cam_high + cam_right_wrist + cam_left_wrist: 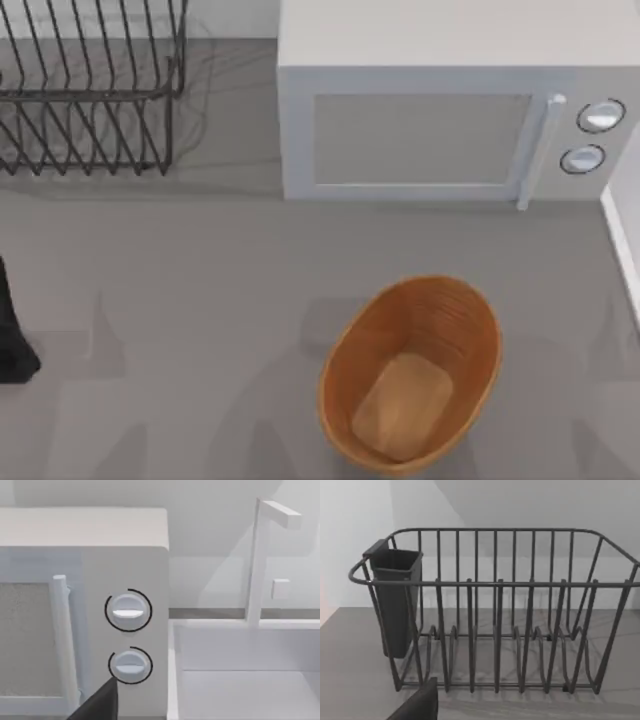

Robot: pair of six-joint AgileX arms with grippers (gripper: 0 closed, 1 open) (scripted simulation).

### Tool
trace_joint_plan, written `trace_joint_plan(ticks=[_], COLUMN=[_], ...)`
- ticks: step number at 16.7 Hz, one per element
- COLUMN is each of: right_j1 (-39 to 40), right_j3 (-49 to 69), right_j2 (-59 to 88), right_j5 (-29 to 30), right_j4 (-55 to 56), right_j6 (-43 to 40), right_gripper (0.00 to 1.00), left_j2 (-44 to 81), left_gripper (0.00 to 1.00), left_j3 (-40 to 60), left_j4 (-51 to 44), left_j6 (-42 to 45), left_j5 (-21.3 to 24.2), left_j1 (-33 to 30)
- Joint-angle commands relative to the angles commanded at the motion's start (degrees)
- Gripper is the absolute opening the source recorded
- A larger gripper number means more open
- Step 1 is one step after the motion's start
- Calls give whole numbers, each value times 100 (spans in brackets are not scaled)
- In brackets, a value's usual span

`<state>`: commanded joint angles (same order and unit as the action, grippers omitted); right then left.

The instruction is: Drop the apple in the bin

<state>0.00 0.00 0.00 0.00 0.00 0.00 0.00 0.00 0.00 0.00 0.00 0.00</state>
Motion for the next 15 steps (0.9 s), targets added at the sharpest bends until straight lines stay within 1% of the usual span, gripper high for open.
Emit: trace_joint_plan(ticks=[3,7,11,15], right_j1=[0,0,0,0], right_j3=[0,0,0,0], right_j2=[0,0,0,0], right_j5=[0,0,0,0], right_j4=[0,0,0,0], right_j6=[0,0,0,0], right_gripper=[100,100,100,100], left_j2=[67,920,2717,5262], left_gripper=[100,100,100,100], left_j3=[51,711,1956,3430], left_j4=[-62,-750,-1852,-3144], left_j6=[14,194,529,929], left_j5=[-2,-7,-5,-5], left_j1=[5,59,169,329])
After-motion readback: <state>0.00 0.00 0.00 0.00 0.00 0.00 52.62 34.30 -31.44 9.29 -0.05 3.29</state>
